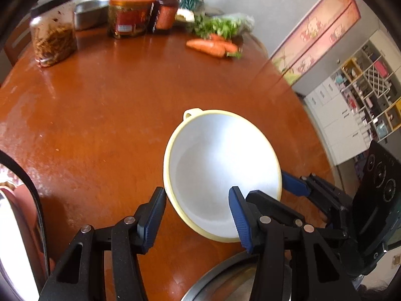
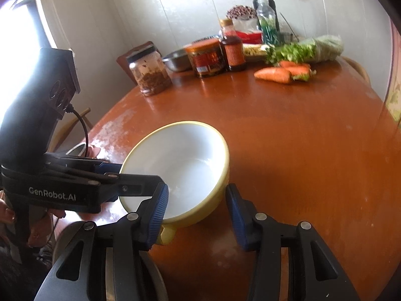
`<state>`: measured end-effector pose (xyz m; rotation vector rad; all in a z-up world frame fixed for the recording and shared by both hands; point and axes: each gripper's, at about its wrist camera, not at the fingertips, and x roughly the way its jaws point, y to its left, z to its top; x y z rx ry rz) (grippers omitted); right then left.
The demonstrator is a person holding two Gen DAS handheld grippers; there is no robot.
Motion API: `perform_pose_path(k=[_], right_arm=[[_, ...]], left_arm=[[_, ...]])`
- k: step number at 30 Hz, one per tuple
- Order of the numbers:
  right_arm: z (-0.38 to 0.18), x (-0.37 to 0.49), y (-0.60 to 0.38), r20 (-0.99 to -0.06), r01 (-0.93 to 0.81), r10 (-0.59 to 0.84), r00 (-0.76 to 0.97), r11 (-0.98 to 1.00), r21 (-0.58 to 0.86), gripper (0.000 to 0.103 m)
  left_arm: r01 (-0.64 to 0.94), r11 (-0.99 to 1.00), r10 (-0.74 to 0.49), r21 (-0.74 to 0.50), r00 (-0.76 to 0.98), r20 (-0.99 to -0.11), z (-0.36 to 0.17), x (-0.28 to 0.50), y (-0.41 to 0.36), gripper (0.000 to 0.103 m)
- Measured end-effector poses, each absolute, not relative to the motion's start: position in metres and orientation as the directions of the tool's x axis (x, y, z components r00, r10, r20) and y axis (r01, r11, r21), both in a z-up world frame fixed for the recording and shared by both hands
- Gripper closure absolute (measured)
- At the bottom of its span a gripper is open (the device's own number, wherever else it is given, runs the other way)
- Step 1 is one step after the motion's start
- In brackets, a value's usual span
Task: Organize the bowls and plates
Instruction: 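Close the right tool on the cream-yellow bowl rim and lift it, then lower the cream-yellow bowl into the nested steel bowls with the right tool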
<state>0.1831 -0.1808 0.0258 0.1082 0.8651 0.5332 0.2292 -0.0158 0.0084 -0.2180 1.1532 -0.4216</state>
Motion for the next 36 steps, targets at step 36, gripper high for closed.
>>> perform_pose_path(k=[36], right_arm=[[0.087,0.08,-0.167,-0.572,-0.518,0.549,0.61,0.822,0.237,0.053]], left_arm=[[0.193,0.946,-0.324,-0.261,0.551,-0.769,0.077,0.11,-0.008,0.052]])
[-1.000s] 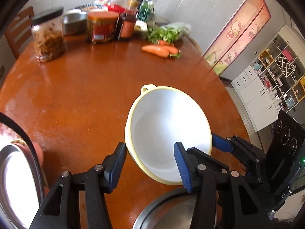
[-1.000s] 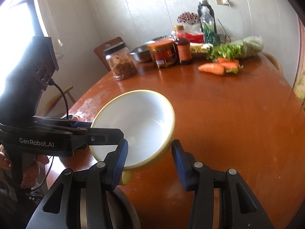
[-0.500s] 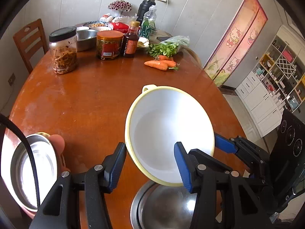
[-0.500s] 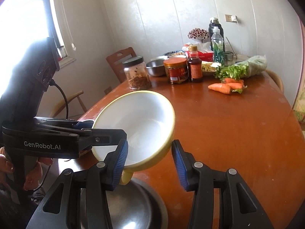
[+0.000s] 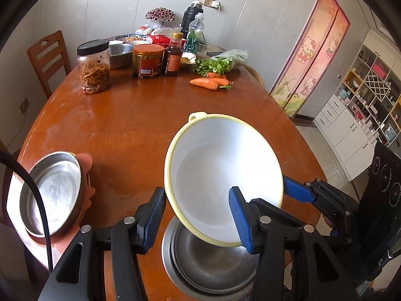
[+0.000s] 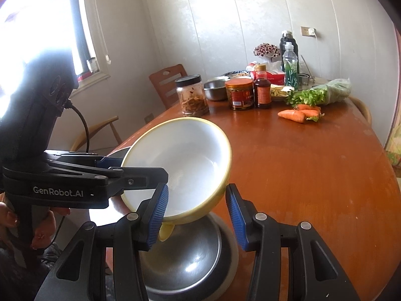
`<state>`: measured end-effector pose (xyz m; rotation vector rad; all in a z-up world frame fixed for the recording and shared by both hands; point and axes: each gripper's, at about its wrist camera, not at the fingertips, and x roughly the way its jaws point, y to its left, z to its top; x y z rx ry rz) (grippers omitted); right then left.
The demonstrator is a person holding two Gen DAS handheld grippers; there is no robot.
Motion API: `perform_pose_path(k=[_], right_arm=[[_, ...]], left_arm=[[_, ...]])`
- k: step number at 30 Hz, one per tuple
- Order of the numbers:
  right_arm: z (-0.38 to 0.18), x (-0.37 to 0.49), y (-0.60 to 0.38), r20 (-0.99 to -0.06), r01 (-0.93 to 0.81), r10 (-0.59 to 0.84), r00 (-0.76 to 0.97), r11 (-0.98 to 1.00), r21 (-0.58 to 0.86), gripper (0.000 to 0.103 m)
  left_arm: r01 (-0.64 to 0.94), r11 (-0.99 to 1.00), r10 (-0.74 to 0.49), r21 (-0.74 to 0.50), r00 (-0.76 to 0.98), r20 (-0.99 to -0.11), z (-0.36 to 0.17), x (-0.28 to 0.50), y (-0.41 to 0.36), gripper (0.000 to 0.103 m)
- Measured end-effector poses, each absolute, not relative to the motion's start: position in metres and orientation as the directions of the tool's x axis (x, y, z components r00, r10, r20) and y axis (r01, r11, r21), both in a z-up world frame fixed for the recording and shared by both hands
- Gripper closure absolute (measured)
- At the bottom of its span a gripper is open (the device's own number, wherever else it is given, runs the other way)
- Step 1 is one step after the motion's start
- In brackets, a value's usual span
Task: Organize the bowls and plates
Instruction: 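Lower the cream-yellow bowl into the nested steel bowls with the right tool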
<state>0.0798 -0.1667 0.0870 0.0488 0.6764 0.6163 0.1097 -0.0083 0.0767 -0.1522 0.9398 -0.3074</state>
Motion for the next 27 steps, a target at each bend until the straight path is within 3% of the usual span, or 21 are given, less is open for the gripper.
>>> perform_pose_path(k=[27], right_arm=[[0.055,0.055,-0.161,-0.62,-0.552,0.546,0.564,0.807,0.209,0.053]], left_arm=[[0.141,0.962,-0.271,-0.233,0.584,-0.765,0.055,0.07,-0.012,0.051]])
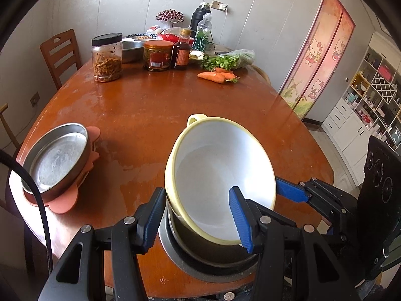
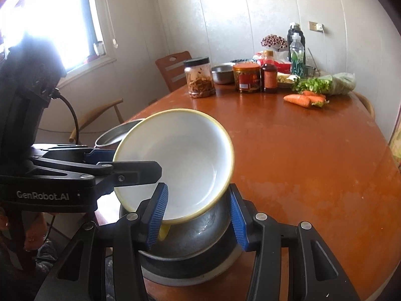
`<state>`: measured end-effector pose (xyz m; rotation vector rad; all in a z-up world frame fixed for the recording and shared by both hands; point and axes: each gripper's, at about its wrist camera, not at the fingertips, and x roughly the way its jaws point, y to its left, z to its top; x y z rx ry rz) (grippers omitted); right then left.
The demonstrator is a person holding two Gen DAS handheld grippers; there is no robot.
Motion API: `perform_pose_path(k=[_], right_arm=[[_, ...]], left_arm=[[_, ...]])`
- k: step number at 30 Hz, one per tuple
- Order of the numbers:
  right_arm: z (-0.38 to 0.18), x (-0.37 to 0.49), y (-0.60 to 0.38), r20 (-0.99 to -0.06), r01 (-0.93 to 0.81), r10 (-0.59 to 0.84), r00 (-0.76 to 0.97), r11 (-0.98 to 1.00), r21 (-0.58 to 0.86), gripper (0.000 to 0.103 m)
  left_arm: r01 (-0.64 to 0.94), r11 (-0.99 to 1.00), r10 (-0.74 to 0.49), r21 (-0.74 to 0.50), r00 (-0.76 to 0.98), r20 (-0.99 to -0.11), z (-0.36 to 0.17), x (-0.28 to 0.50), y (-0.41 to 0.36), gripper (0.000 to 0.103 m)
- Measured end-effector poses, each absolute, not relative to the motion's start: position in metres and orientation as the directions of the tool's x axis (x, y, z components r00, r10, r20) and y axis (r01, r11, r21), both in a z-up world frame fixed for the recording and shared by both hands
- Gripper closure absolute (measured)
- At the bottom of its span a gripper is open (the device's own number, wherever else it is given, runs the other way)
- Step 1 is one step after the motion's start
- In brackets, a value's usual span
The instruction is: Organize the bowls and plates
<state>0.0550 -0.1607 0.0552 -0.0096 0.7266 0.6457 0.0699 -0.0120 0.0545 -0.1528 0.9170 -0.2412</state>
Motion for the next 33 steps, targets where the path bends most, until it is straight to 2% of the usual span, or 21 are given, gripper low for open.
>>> perform_pose_path(k=[10,18,23,28,33], right_arm=[[0.048,0.048,-0.156,-0.622,-0.568,0.524,0.582,0.809,0.149,0.052],[0.046,0.037,-0.159,-0.617,-0.574,0.501,0.607,0.813,0.096,0.052],[0.043,0.029,-0.164,-0.622,-0.576,0.508,0.596,0.81,0.11,0.047],[0.042,0.03,-0.174,-0.623,-0.544,0.507,0.596,0.825,0.151,0.037],[0.038,0.035,-0.183,-0.629,-0.505,0.511,0.586,0.837,0.21,0.03]], left_arm=[[0.146,0.96,-0.279,-0.238,0.57,-0.773,0.042,0.061,-0.012,0.051],[0.153,0.971,-0.237,-0.182,0.582,-0.778,0.039,0.05,-0.019,0.051],[0.152,0.973,-0.232,-0.177,0.587,-0.776,0.038,0.043,-0.021,0.051],[0.122,0.977,-0.213,-0.175,0.603,-0.769,0.039,0.037,-0.015,0.05],[0.076,0.973,-0.217,-0.216,0.609,-0.763,0.037,0.035,-0.002,0.044]])
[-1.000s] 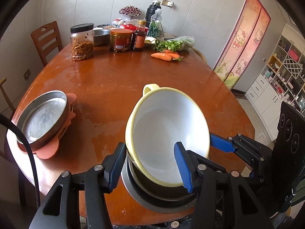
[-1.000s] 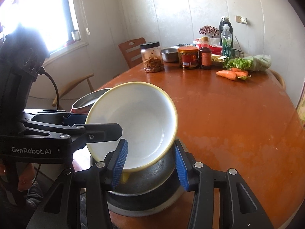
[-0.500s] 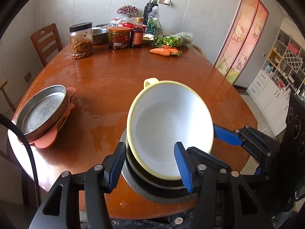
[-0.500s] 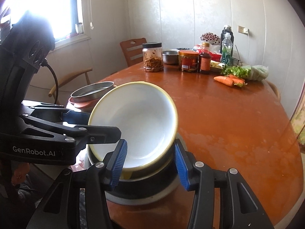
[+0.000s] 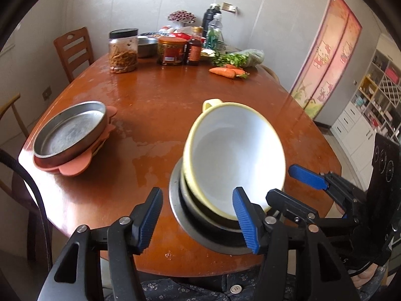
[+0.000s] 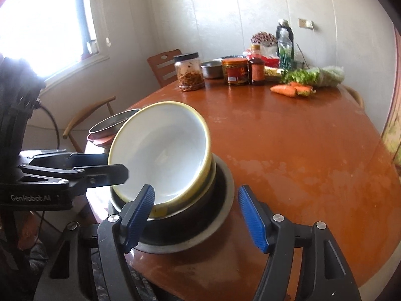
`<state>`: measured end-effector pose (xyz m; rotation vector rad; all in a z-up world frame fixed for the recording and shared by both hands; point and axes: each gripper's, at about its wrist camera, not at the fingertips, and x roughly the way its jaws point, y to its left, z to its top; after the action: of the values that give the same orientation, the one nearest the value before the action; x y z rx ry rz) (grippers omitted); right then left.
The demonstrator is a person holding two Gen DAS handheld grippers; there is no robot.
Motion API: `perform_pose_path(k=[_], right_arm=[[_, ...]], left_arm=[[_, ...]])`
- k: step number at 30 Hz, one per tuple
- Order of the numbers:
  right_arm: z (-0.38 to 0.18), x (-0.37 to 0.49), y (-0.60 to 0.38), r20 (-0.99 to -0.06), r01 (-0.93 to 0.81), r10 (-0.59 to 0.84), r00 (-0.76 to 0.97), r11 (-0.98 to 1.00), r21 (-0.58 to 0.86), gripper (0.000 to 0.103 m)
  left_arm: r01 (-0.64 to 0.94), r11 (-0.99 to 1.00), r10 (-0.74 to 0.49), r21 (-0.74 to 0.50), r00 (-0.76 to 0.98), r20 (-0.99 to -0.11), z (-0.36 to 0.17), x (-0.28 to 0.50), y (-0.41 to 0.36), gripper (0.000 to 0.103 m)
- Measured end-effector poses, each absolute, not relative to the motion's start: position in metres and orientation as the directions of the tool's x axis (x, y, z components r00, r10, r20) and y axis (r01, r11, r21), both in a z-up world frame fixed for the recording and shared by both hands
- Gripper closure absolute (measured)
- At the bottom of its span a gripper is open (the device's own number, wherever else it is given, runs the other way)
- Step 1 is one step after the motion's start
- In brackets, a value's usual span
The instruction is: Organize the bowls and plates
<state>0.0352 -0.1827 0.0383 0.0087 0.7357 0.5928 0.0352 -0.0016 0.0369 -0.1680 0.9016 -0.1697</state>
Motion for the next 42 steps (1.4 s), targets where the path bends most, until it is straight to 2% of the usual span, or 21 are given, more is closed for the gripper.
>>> perform_pose_path(k=[7,12,19,28,31,33,35,42], right_arm=[[0.026,0.047,-0.189,-0.631,-0.455,0.569,0.527,0.817,0.356,0.029],[0.02,0.048,-0.188,-0.641,-0.437,0.571,0.514,0.817,0.377,0.028],[0.014,0.05,-0.187,-0.641,-0.438,0.597,0.483,0.798,0.414,0.028],[0.013,0.048,-0.185,-0.627,-0.459,0.619,0.473,0.78,0.424,0.029],[0.012,0.049,-0.184,-0.627,-0.459,0.619,0.472,0.78,0.425,0.031],[0.011,0.052,-0.183,-0.625,-0.457,0.622,0.471,0.779,0.43,0.032],[0.011,0.053,-0.183,-0.623,-0.458,0.624,0.471,0.777,0.432,0.034],[0.01,0.057,-0.184,-0.616,-0.456,0.644,0.454,0.762,0.46,0.034]], left_arm=[[0.046,0.965,-0.236,-0.259,0.586,-0.775,0.024,0.043,0.005,0.034],[0.047,0.966,-0.237,-0.256,0.566,-0.79,0.013,0.049,0.0,0.03],[0.05,0.966,-0.239,-0.254,0.557,-0.796,0.005,0.055,-0.004,0.028],[0.047,0.975,-0.205,-0.216,0.562,-0.801,-0.003,0.061,-0.008,0.028],[0.049,0.971,-0.222,-0.236,0.56,-0.798,-0.007,0.063,-0.007,0.032],[0.061,0.963,-0.252,-0.264,0.562,-0.788,-0.009,0.065,-0.007,0.041],[0.069,0.96,-0.263,-0.272,0.562,-0.784,-0.009,0.065,-0.009,0.044],[0.088,0.959,-0.271,-0.269,0.564,-0.78,-0.009,0.063,-0.009,0.043]])
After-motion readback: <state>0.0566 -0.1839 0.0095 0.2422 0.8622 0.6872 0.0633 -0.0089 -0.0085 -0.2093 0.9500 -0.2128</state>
